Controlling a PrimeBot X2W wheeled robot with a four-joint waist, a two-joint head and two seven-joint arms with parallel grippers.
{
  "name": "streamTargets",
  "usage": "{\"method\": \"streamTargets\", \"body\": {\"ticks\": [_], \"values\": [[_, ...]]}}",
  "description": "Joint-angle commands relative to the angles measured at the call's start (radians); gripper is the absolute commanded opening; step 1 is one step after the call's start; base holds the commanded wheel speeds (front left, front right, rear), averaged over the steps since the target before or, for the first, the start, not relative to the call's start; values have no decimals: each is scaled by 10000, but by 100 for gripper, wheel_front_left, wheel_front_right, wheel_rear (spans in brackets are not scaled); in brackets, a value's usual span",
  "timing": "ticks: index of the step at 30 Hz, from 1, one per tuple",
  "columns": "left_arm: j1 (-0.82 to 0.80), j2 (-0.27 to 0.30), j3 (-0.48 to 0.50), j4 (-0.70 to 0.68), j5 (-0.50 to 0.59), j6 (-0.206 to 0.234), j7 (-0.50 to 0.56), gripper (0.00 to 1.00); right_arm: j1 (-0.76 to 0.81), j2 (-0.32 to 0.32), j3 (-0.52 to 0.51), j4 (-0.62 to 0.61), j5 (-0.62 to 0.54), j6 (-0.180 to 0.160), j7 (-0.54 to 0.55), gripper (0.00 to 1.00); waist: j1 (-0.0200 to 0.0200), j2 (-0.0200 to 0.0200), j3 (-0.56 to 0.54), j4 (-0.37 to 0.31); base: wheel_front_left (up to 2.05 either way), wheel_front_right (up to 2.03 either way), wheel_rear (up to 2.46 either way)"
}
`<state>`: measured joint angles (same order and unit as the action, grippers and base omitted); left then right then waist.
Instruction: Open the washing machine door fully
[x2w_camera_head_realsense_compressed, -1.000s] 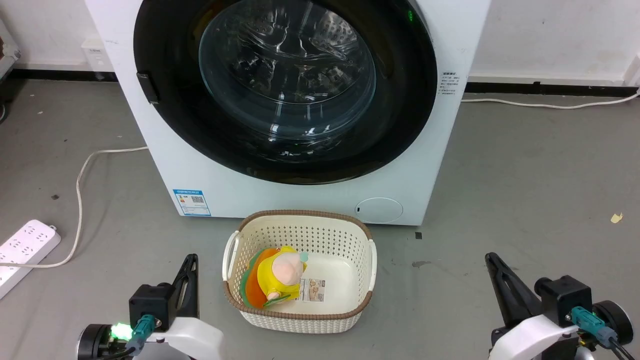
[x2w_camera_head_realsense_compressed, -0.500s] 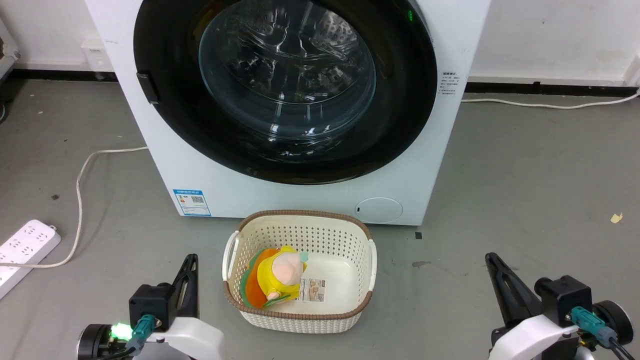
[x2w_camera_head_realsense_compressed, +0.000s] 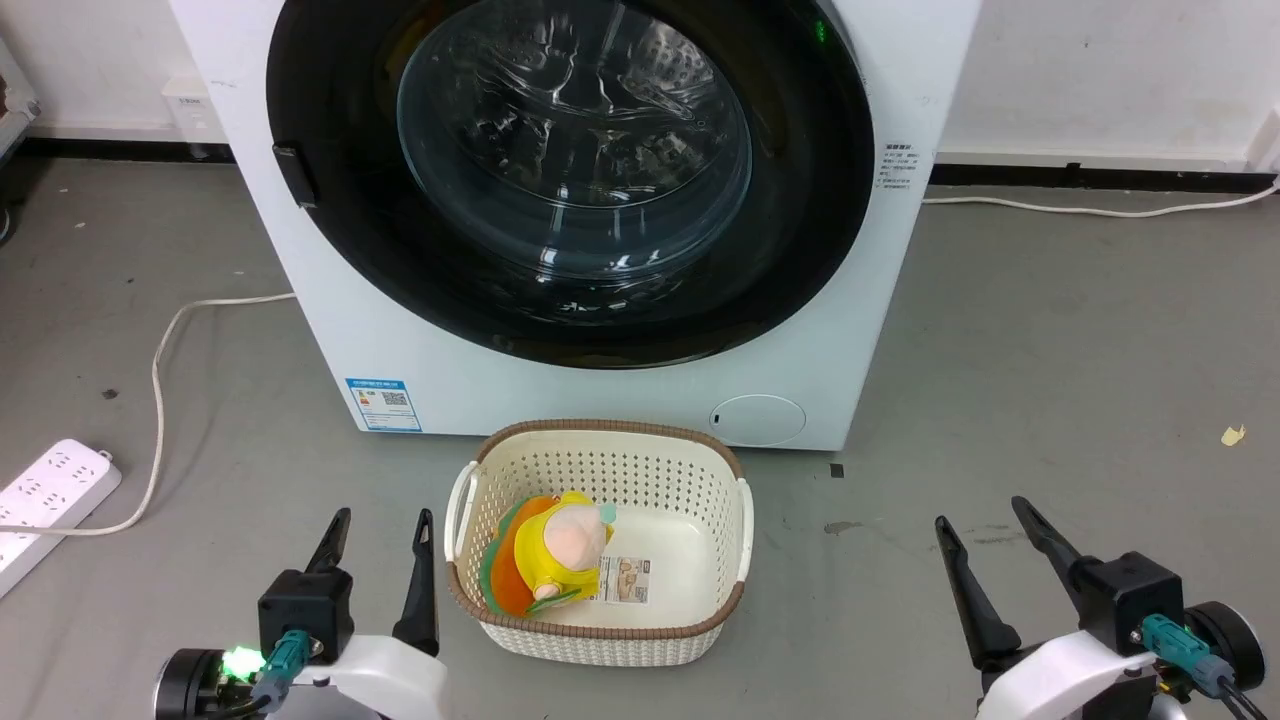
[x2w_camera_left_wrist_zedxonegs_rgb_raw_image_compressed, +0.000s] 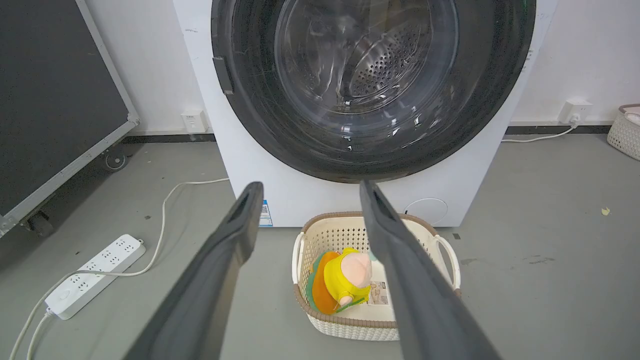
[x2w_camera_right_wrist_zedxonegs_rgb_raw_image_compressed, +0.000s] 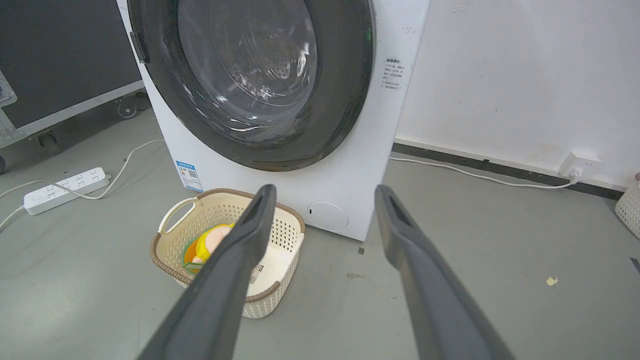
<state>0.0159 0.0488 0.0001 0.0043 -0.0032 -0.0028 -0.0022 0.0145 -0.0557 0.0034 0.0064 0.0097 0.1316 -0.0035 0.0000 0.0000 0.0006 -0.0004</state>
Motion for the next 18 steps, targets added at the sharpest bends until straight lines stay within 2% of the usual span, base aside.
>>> {"method": "streamTargets", "body": {"ticks": [1,18], "values": [[-4,1,-15,12,-14,20,-100,100,-30,3,-8,22,55,0,-90,100,0,0,3,-1,0,0,0],[-105,3,-170,1,-46,81,-455,100,-229,10,-20,35,199,-2,-445,100,0,0,284,87,0,0,0]]}}
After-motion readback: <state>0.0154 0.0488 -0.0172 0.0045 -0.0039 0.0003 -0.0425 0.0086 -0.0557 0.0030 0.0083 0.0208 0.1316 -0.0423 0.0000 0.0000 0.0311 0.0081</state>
